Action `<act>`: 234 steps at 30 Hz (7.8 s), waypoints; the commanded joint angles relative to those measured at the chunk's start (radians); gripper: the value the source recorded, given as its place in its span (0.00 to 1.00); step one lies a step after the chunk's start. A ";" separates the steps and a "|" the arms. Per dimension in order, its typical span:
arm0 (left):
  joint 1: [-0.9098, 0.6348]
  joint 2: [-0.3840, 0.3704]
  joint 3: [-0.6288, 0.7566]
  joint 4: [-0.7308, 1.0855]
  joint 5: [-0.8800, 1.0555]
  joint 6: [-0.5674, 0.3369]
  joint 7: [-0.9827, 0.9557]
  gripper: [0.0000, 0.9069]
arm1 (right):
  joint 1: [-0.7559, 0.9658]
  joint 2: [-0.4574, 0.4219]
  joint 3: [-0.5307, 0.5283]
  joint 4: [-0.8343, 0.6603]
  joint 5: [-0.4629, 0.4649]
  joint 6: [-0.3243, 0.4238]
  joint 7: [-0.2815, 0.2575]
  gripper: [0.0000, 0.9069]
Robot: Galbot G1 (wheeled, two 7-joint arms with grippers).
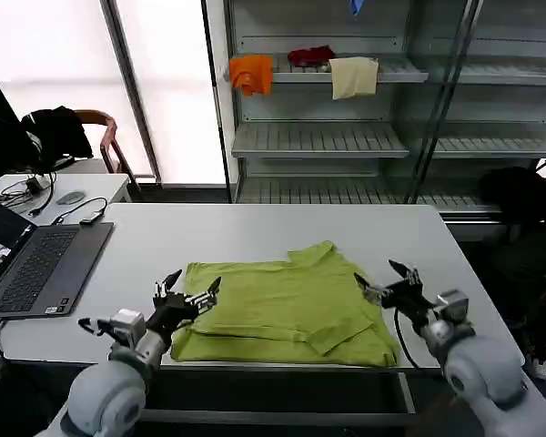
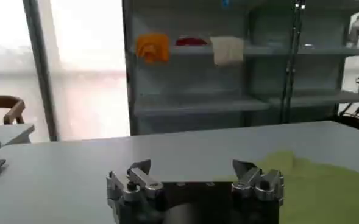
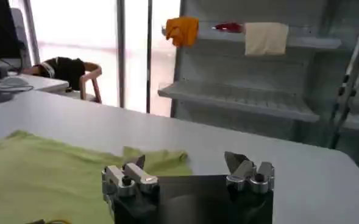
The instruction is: Fold and organize the clothes.
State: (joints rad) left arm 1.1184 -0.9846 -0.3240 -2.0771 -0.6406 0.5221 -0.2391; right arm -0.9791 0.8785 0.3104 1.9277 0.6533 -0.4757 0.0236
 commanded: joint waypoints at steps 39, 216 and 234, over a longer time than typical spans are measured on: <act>-0.347 -0.056 0.121 0.580 0.075 0.056 0.128 0.11 | 0.565 0.271 -0.399 -0.689 -0.212 -0.102 -0.130 0.53; 0.177 -0.317 -0.001 0.081 0.106 -0.079 -0.214 0.00 | -0.612 0.043 0.341 0.131 -0.128 0.606 0.129 1.00; 0.185 -0.058 -0.285 -0.005 -0.111 -0.066 -0.227 0.00 | -0.573 0.030 0.328 0.149 -0.131 0.585 0.138 1.00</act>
State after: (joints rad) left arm 1.3022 -1.2211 -0.4192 -2.0611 -0.6286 0.4486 -0.4680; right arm -1.5648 0.9108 0.6398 2.0723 0.5228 0.1123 0.1600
